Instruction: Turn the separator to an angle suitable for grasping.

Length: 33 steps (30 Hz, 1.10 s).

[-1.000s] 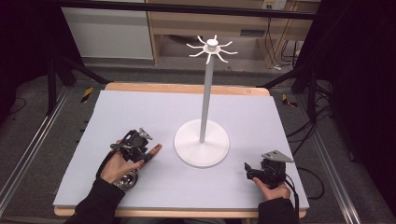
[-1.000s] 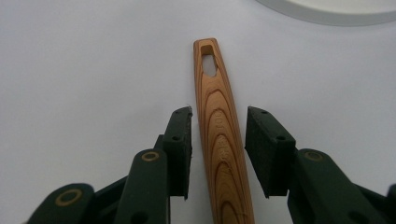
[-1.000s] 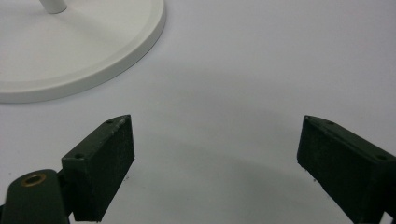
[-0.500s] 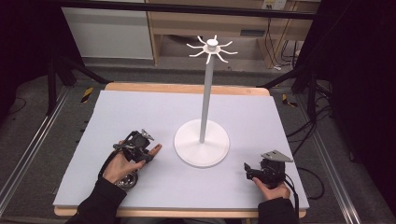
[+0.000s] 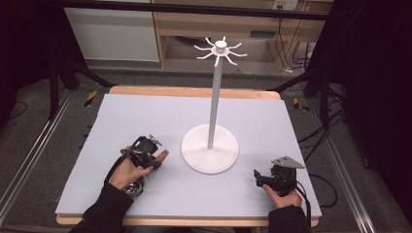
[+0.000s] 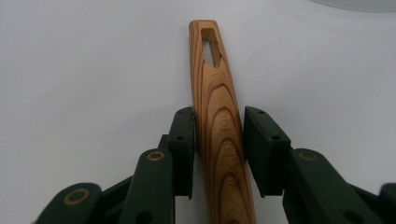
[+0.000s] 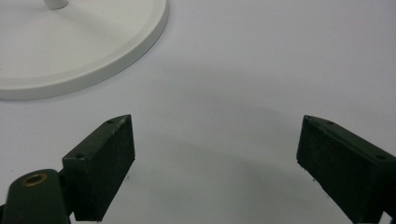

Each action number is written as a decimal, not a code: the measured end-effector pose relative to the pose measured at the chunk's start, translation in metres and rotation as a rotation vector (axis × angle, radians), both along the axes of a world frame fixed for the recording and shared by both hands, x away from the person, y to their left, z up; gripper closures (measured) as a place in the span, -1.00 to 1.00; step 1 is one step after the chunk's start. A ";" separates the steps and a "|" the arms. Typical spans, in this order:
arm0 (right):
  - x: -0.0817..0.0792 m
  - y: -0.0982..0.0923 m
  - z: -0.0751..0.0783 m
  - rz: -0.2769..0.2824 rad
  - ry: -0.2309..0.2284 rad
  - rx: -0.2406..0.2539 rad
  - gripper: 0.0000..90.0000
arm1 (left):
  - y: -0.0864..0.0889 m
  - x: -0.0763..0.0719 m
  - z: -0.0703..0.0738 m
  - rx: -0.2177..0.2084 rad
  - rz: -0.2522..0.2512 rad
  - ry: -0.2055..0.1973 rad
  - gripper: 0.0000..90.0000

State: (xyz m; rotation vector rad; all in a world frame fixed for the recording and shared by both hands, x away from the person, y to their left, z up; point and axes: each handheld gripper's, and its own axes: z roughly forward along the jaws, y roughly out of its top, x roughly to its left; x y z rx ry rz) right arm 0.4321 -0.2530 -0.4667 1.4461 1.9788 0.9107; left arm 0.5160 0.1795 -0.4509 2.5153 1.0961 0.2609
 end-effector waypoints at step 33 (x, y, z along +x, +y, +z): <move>0.000 0.001 0.000 -0.002 0.008 0.001 -0.74 | 0.003 0.000 0.010 -0.032 0.041 0.015 0.51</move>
